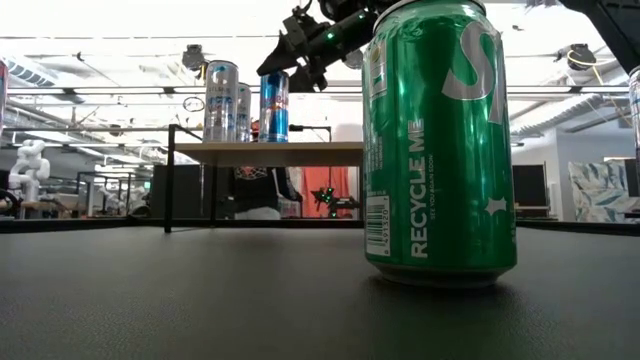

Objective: Place canned beverage on shelf
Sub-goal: Put the left blue soda can on the shelf

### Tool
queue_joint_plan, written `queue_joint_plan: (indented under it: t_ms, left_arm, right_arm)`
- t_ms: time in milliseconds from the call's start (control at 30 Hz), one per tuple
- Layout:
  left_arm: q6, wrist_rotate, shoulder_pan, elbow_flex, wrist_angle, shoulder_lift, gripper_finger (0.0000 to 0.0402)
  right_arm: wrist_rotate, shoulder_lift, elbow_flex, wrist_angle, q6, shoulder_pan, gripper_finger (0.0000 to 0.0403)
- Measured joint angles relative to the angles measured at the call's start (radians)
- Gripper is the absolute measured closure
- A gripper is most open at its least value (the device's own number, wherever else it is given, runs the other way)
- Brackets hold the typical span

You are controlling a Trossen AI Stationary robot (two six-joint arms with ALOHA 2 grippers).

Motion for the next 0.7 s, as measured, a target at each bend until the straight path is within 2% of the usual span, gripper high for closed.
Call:
queue_joint_plan:
  t_ms: [367, 700]
  left_arm:
    - [0.000, -0.014, 0.000, 0.000, 0.000, 0.000, 0.0091]
    - [0.002, -0.023, 0.000, 0.000, 0.000, 0.000, 0.0091]
  right_arm:
    - [0.000, 0.000, 0.000, -0.009, 0.022, 0.000, 0.0101]
    - [0.000, 0.000, 0.000, -0.009, 0.015, 0.000, 0.0144]
